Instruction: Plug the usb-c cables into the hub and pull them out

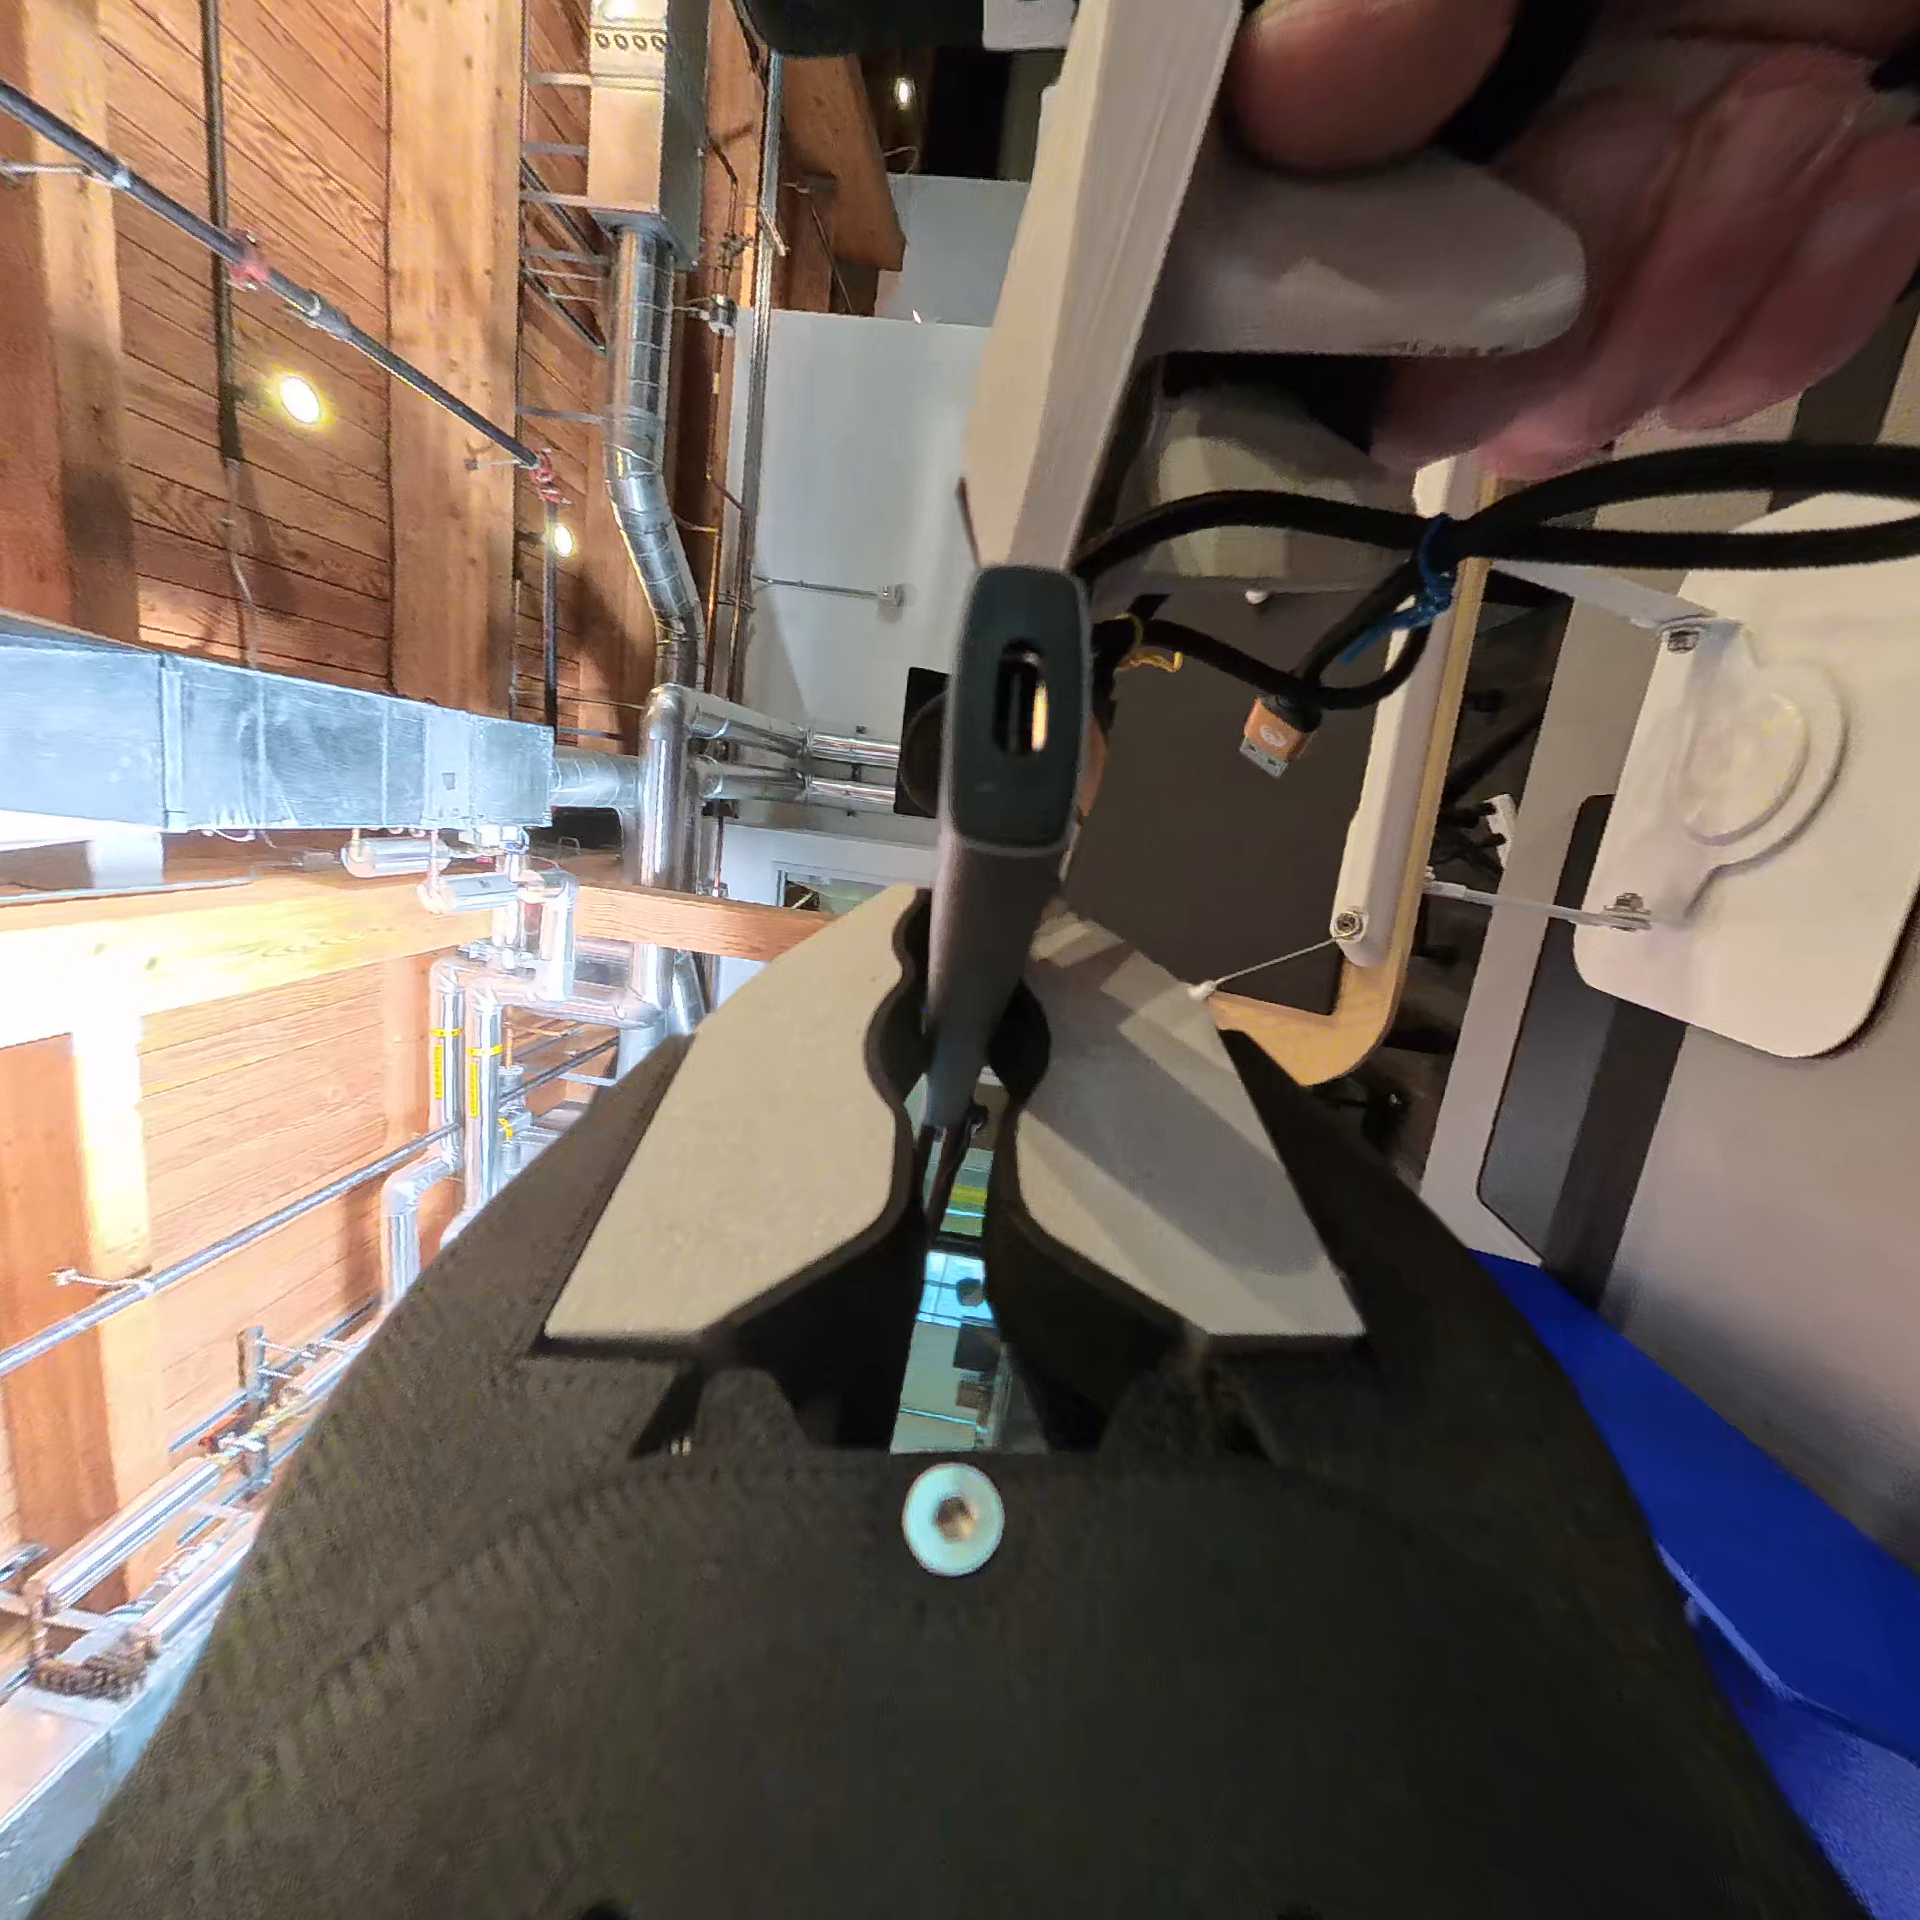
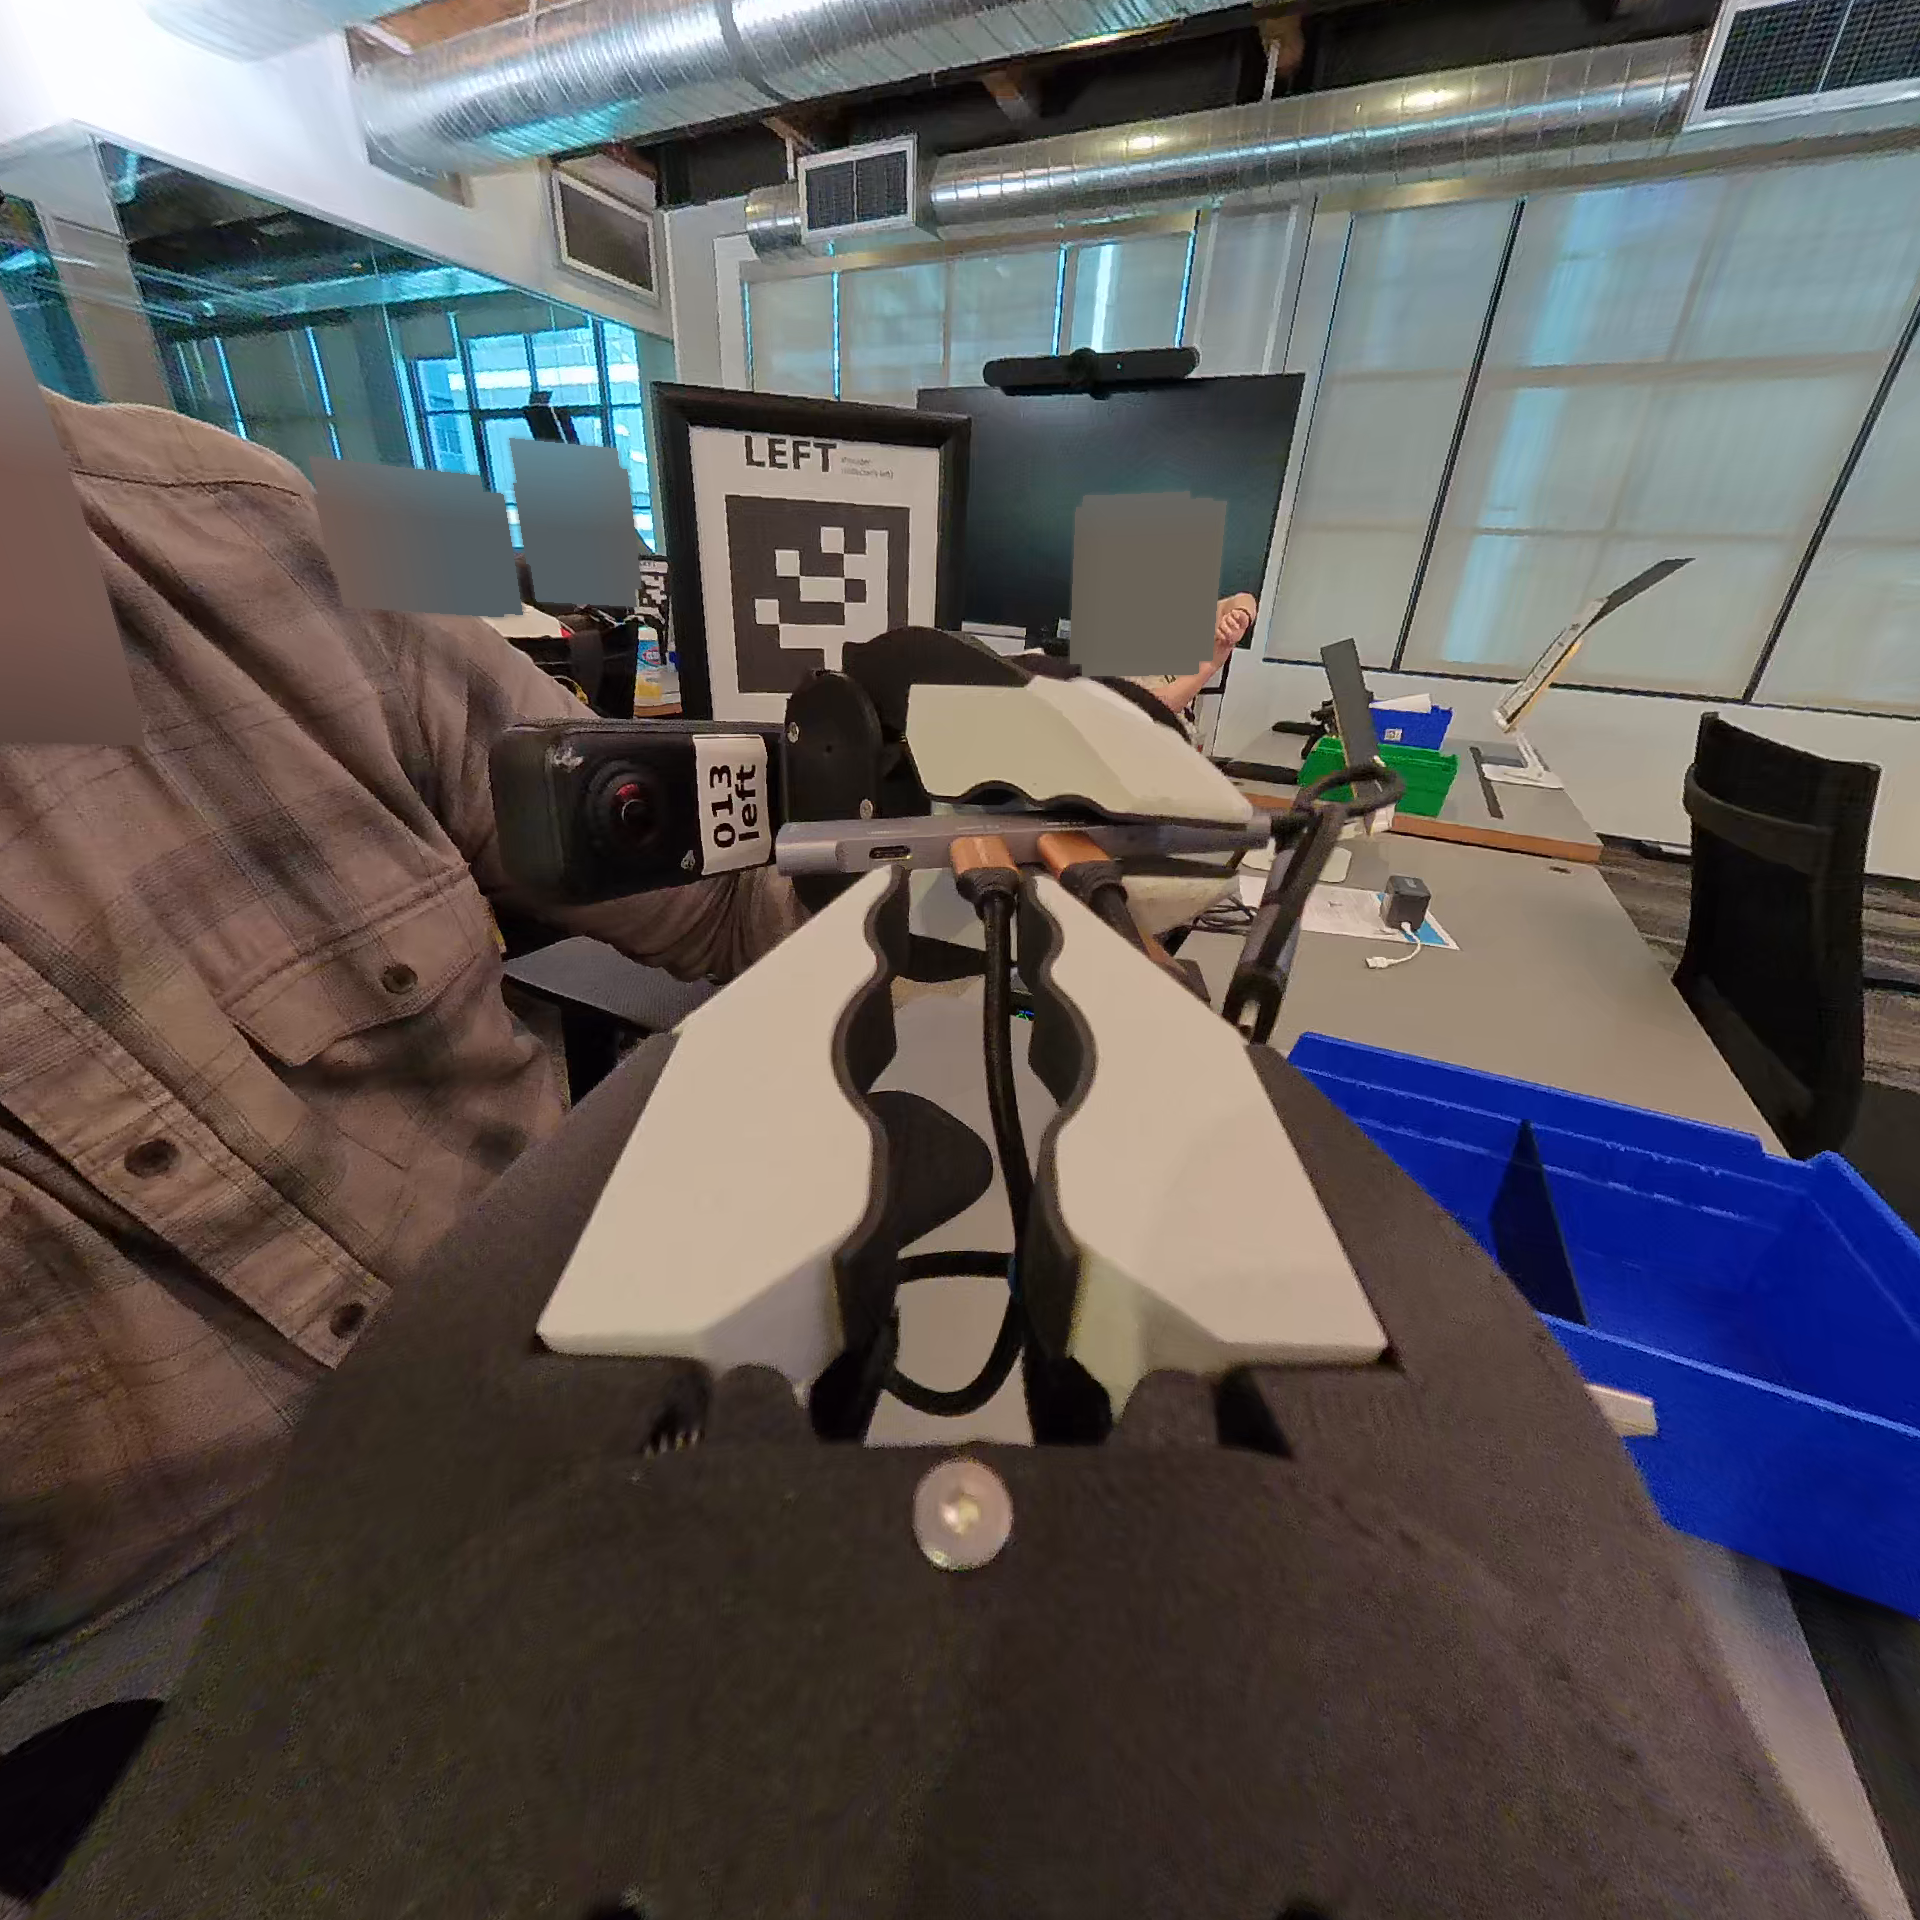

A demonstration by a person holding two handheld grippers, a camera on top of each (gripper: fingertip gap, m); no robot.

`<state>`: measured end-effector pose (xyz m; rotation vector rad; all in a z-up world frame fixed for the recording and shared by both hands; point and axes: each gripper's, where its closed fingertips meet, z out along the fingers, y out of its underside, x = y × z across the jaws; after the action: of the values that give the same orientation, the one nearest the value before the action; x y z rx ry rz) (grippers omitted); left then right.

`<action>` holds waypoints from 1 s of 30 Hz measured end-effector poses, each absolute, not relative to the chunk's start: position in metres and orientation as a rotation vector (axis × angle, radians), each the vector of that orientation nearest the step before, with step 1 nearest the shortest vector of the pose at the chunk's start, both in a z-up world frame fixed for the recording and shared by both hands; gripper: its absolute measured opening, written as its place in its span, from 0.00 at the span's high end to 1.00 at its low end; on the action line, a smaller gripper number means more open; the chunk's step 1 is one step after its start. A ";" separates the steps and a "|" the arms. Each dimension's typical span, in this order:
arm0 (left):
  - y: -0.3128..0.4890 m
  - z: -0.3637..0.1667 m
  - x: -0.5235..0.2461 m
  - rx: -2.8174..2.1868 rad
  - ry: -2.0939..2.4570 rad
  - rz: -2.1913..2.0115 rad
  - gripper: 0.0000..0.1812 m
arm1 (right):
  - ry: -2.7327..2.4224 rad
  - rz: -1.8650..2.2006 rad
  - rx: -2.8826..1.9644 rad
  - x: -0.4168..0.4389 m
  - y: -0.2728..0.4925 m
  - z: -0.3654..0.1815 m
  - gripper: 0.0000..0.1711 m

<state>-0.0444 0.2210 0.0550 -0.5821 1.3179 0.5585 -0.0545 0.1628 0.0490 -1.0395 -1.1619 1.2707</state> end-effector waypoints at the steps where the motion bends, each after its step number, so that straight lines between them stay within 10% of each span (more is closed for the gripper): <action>1: 0.222 0.055 -0.045 -0.577 1.317 0.566 0.96 | -1.162 1.251 -1.048 -0.055 0.164 0.048 0.91; 30: 0.211 0.055 -0.052 -0.583 1.304 0.487 0.94 | -1.017 1.325 -1.021 -0.055 0.185 0.056 0.95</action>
<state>-0.0517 0.2109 0.0546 -0.5825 1.3045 0.4874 -0.0548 0.1847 0.0559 -1.0208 -1.0170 1.3253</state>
